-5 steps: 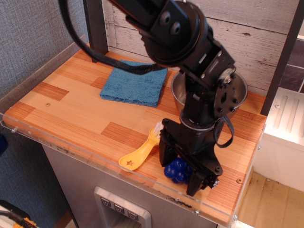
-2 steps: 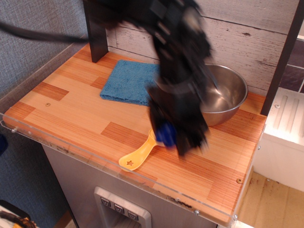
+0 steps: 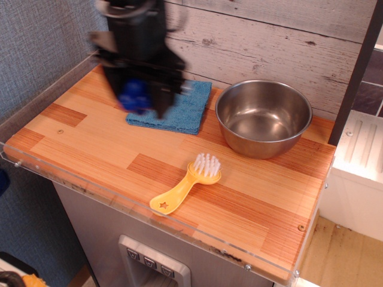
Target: Move the berries to the left edge of the counter.
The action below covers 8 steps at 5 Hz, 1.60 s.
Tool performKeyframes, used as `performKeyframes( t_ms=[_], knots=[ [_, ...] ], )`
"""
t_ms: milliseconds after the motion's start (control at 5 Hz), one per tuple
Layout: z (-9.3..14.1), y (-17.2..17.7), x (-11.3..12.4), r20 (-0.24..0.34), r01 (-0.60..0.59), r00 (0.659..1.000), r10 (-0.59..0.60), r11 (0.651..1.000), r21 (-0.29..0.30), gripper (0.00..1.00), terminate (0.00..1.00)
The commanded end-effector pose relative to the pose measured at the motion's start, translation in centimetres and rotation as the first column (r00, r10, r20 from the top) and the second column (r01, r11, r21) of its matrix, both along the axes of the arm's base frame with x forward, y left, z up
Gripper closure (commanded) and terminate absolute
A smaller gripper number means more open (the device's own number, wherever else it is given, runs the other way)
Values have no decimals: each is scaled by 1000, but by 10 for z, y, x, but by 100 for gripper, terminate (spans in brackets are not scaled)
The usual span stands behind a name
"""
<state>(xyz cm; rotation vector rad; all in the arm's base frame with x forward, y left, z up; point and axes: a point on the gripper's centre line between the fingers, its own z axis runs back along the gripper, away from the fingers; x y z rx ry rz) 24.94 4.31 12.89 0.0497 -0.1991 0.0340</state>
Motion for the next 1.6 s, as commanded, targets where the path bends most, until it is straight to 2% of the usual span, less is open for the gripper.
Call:
performKeyframes(
  t_ms=[0, 200, 400, 600, 800, 1000, 1400],
  knots=[
    [-49, 92, -24, -69, -261, 964, 259, 965, -28, 100, 0],
    [-73, 143, -16, -55, -248, 967, 247, 969, -6, 100, 0],
    [-91, 152, -7, -29, -200, 979, 200, 980, 5, 100, 0],
    [-96, 150, 3, -11, -139, 990, 139, 990, 21, 100, 0],
    [-88, 142, 5, -2, -106, 994, 106, 994, 17, 0, 0],
    [-52, 135, 5, -14, -157, 987, 157, 988, 0, 0, 0],
    [36, 122, 1, -13, -225, 974, 225, 974, -28, 0, 0]
  ],
)
